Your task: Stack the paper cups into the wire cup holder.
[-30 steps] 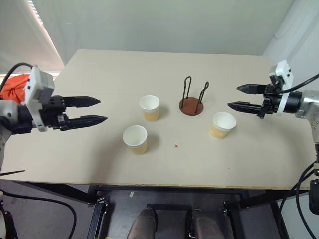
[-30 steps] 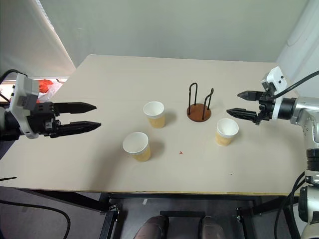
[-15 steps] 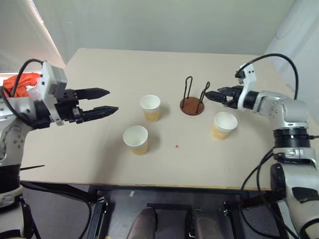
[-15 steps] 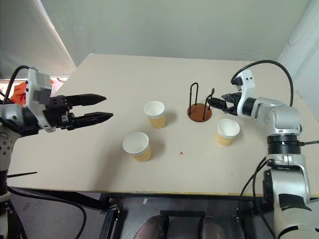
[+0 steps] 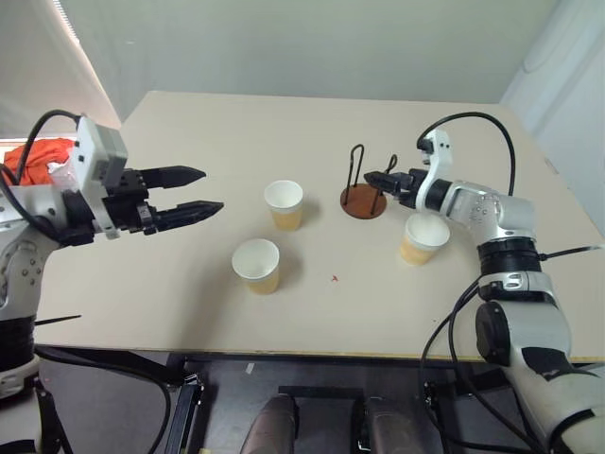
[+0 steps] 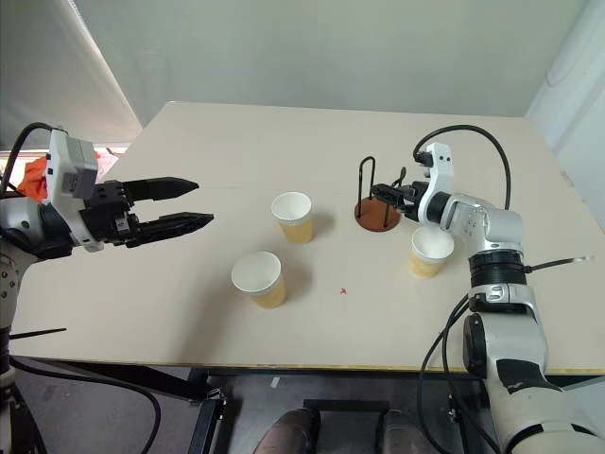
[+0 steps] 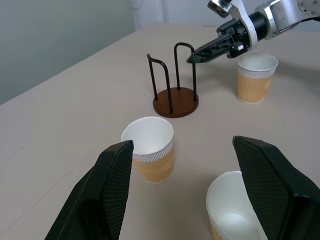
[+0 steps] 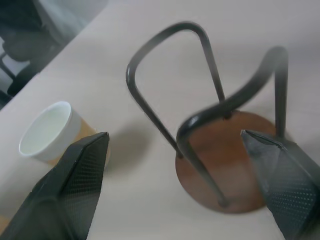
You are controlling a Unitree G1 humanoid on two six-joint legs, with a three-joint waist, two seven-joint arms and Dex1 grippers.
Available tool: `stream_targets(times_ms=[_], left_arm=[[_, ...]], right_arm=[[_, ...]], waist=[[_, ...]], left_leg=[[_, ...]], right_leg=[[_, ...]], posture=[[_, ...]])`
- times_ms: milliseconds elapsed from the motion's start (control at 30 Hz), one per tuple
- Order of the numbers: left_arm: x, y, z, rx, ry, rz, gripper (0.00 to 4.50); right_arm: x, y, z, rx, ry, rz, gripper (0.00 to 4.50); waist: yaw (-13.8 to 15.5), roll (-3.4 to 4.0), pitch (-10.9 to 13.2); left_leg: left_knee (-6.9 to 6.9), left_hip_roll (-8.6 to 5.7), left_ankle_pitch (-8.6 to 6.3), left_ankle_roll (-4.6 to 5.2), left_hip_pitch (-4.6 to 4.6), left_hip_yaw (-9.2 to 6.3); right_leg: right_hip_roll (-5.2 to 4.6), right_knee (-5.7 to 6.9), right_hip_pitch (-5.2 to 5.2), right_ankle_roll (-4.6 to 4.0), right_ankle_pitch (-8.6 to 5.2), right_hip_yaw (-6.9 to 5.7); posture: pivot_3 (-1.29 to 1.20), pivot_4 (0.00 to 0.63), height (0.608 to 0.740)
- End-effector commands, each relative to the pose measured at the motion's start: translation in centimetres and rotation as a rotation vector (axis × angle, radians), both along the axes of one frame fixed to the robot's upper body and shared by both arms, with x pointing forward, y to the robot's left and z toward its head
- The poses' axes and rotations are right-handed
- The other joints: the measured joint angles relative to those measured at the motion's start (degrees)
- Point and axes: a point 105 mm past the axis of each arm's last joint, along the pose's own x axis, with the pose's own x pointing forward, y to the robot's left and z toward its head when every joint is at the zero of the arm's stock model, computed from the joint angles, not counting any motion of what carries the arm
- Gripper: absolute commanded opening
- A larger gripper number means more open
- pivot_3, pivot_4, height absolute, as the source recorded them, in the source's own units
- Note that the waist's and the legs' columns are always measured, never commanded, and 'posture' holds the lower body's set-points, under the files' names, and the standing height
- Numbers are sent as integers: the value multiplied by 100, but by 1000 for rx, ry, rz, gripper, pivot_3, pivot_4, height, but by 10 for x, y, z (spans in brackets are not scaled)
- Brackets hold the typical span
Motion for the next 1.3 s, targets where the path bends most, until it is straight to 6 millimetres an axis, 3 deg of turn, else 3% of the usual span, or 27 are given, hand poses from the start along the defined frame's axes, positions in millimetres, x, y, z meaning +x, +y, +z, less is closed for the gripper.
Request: stream_targets(times_ms=[33,200,333,533,700,933,1133,1300], left_arm=[[-5,1,13,22,-57,14,3491],[-5,1,12,28,-57,18,3491],[-5,-3,12,27,-47,-9,3491],[-7,-9,17,48,-34,-74,3491],[-6,-13,20,65,-35,-108,3491],[-21,-27,15,100,9,-244,3491],[-34,-32,6,161,64,-338,3491],[-35,-36,3,175,79,-372,3491]], right_arm=[[4,0,26,51,-78,-16,2873],[5,-3,28,29,-86,-18,1072],[-1,-6,29,38,-68,21,40],[-25,5,19,4,-36,153,40],[-44,18,30,33,-40,199,40],[-100,28,25,7,-23,347,40],[-153,26,4,-83,21,506,40],[-157,30,-5,-97,11,499,40]], waist=[[11,0,0],[8,0,0],[12,0,0],[8,0,0],[-18,0,0],[-16,-2,-1],[37,-8,-5],[-2,-11,-6]], left_leg=[[0,0,0,-1,0,0],[0,0,0,-1,-1,0],[0,0,0,-1,-3,0],[1,0,0,-1,-6,0],[1,0,6,-2,-3,0],[6,0,33,35,-10,-1],[14,-5,52,-9,-26,0],[13,-2,43,6,-18,3]], right_leg=[[0,0,0,0,0,0],[0,0,0,-1,0,0],[0,-1,-1,-1,0,0],[0,-3,-1,-1,0,-3],[-1,0,-1,0,1,-3],[2,-6,0,1,1,-6],[1,-20,3,11,-2,-4],[2,-16,3,20,3,-3]], posture=[[0,150,740],[0,150,740],[0,150,740],[0,150,740],[0,150,740],[0,150,740],[0,150,740],[0,150,740]])
